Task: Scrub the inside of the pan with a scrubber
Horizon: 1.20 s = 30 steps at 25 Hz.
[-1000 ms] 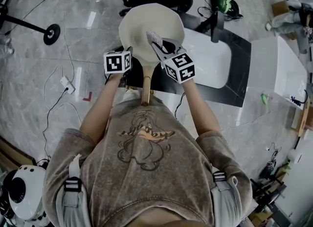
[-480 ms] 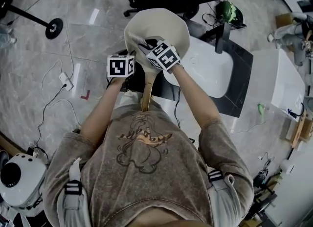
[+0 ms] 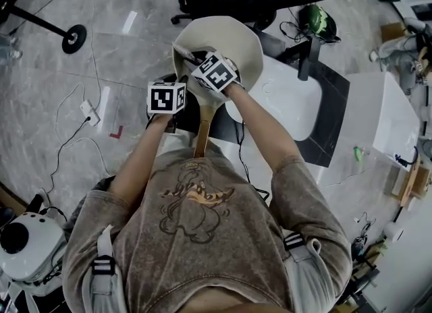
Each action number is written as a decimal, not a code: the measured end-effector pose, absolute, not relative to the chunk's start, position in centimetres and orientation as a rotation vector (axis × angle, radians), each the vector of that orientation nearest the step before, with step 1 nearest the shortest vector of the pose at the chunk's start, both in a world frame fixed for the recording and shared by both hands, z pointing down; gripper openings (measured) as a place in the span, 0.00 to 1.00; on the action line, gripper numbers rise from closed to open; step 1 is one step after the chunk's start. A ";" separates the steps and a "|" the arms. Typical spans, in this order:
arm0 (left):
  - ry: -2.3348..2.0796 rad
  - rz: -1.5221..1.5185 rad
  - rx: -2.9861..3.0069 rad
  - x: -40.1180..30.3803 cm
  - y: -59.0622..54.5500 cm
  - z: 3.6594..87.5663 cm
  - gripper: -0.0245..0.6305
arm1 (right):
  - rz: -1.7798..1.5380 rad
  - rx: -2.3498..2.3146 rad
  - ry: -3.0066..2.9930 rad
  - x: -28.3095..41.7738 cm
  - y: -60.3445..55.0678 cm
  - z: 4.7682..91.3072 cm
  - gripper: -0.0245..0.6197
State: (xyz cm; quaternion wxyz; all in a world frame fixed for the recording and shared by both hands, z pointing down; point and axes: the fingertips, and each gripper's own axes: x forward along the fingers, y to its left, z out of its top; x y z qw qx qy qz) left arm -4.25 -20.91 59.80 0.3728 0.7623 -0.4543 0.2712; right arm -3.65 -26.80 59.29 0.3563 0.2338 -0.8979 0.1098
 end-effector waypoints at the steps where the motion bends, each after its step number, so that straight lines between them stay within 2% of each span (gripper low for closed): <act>1: -1.160 0.694 1.951 -4.3 -20.9 59.8 0.24 | 0.279 0.599 -2.317 -3.7 -26.9 59.3 0.17; 19: -1.109 0.680 1.963 -4.0 -20.7 59.6 0.24 | 0.205 0.904 -2.164 -0.9 -34.0 60.4 0.17; 30: -1.111 0.668 1.966 -4.1 -20.6 59.7 0.24 | 0.098 0.919 -2.039 1.9 -35.6 61.2 0.17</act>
